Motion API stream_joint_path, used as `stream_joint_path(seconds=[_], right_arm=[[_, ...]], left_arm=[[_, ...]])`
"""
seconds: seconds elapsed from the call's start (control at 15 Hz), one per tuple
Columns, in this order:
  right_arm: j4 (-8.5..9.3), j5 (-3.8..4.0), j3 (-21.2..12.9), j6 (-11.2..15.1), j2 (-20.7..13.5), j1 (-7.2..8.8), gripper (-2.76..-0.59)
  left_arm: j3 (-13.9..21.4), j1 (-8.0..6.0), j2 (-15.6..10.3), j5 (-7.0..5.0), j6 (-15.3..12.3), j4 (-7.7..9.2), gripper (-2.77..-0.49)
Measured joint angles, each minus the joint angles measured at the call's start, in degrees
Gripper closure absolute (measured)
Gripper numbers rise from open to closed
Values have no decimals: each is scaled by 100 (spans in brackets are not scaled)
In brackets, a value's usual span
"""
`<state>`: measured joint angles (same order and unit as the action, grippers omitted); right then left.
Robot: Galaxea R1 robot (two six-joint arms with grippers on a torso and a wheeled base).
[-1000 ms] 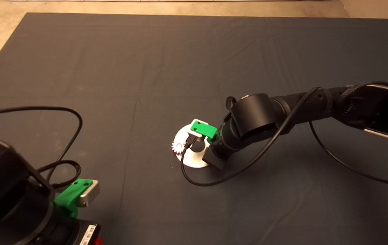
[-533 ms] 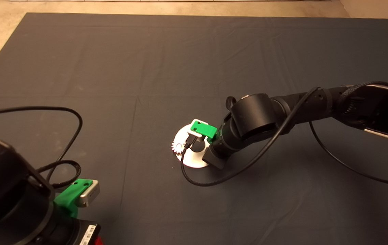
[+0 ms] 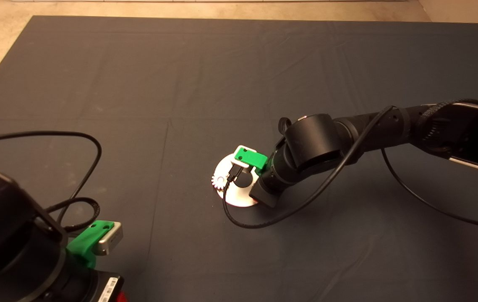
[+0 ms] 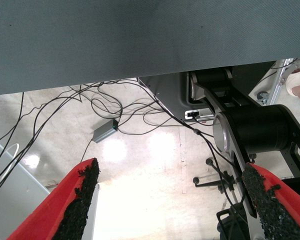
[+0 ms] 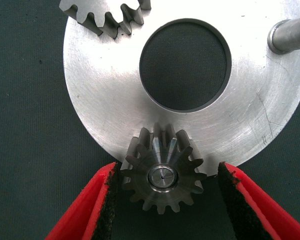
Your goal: Install three planetary gears onto the carrier pins
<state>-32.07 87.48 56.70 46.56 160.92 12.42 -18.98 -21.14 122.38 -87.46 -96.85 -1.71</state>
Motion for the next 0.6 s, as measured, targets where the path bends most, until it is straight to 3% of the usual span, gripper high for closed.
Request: stream_joint_path(seconds=[0.2,0.6], right_arm=[[21,-33,-56,-1,-94,88,-157],[35,15,-263,0,-693,267,-183]], left_arm=[[0,0,0,0,0,2,-204],[0,0,0,2,0,2,-204]])
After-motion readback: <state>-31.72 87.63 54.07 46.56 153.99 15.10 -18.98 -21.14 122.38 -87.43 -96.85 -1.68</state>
